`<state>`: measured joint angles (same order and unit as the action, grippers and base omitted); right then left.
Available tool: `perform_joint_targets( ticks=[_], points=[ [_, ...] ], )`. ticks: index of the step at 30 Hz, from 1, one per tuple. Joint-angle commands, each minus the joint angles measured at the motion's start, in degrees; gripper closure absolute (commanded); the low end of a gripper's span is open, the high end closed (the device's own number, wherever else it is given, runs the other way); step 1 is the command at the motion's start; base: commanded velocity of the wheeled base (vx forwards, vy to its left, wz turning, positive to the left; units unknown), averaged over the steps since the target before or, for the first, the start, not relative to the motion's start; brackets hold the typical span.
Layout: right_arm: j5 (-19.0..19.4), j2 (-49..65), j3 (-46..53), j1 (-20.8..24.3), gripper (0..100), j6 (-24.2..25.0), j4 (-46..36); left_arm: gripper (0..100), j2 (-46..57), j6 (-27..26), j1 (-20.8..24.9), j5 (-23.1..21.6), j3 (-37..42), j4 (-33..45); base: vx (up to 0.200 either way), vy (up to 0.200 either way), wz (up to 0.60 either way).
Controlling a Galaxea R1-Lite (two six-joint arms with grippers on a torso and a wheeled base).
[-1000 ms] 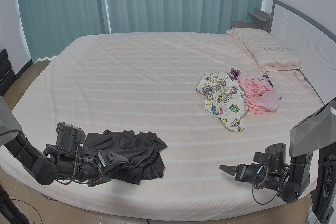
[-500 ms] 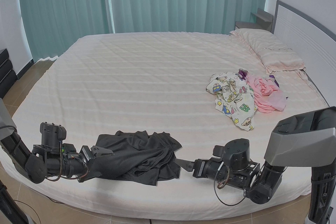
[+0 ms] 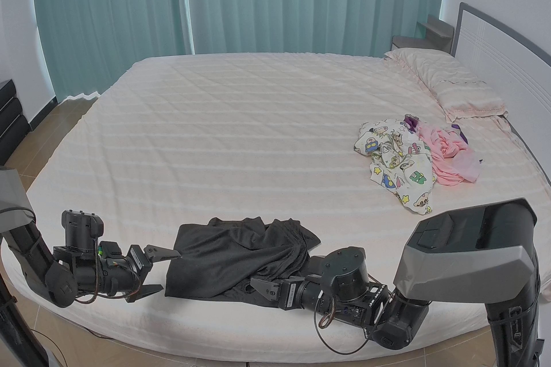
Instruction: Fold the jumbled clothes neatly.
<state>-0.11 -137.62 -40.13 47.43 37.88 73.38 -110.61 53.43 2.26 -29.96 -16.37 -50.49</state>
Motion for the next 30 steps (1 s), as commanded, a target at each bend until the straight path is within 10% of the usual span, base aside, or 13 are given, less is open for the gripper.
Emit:
perform_joint_targets(
  ticks=[1, 24, 25, 30],
  points=[
    [-1.3, -1.69, -0.03, 0.2, 0, -0.17, 0.01, 0, -1.46, 0.09, -0.06, -0.01, 0.29, -0.22, 0.0, 0.0, 0.0],
    [-1.74, -8.19, -7.42, -3.75, 0, -0.43, -0.95, 0, -1.81, -0.08, 0.03, -0.01, 0.02, -0.31, 0.0, 0.0, 0.0],
    [-1.74, -8.37, -8.12, -3.75, 100, -0.43, -1.83, 0, -1.89, -0.08, 0.03, -0.01, 0.02, -0.31, 0.0, 0.0, 0.0],
    [-2.44, -8.28, -9.53, -3.84, 100, -0.52, -3.24, 0, -2.07, -0.17, 0.12, -0.01, 0.02, -0.75, 0.0, 0.0, 0.0]
  ],
)
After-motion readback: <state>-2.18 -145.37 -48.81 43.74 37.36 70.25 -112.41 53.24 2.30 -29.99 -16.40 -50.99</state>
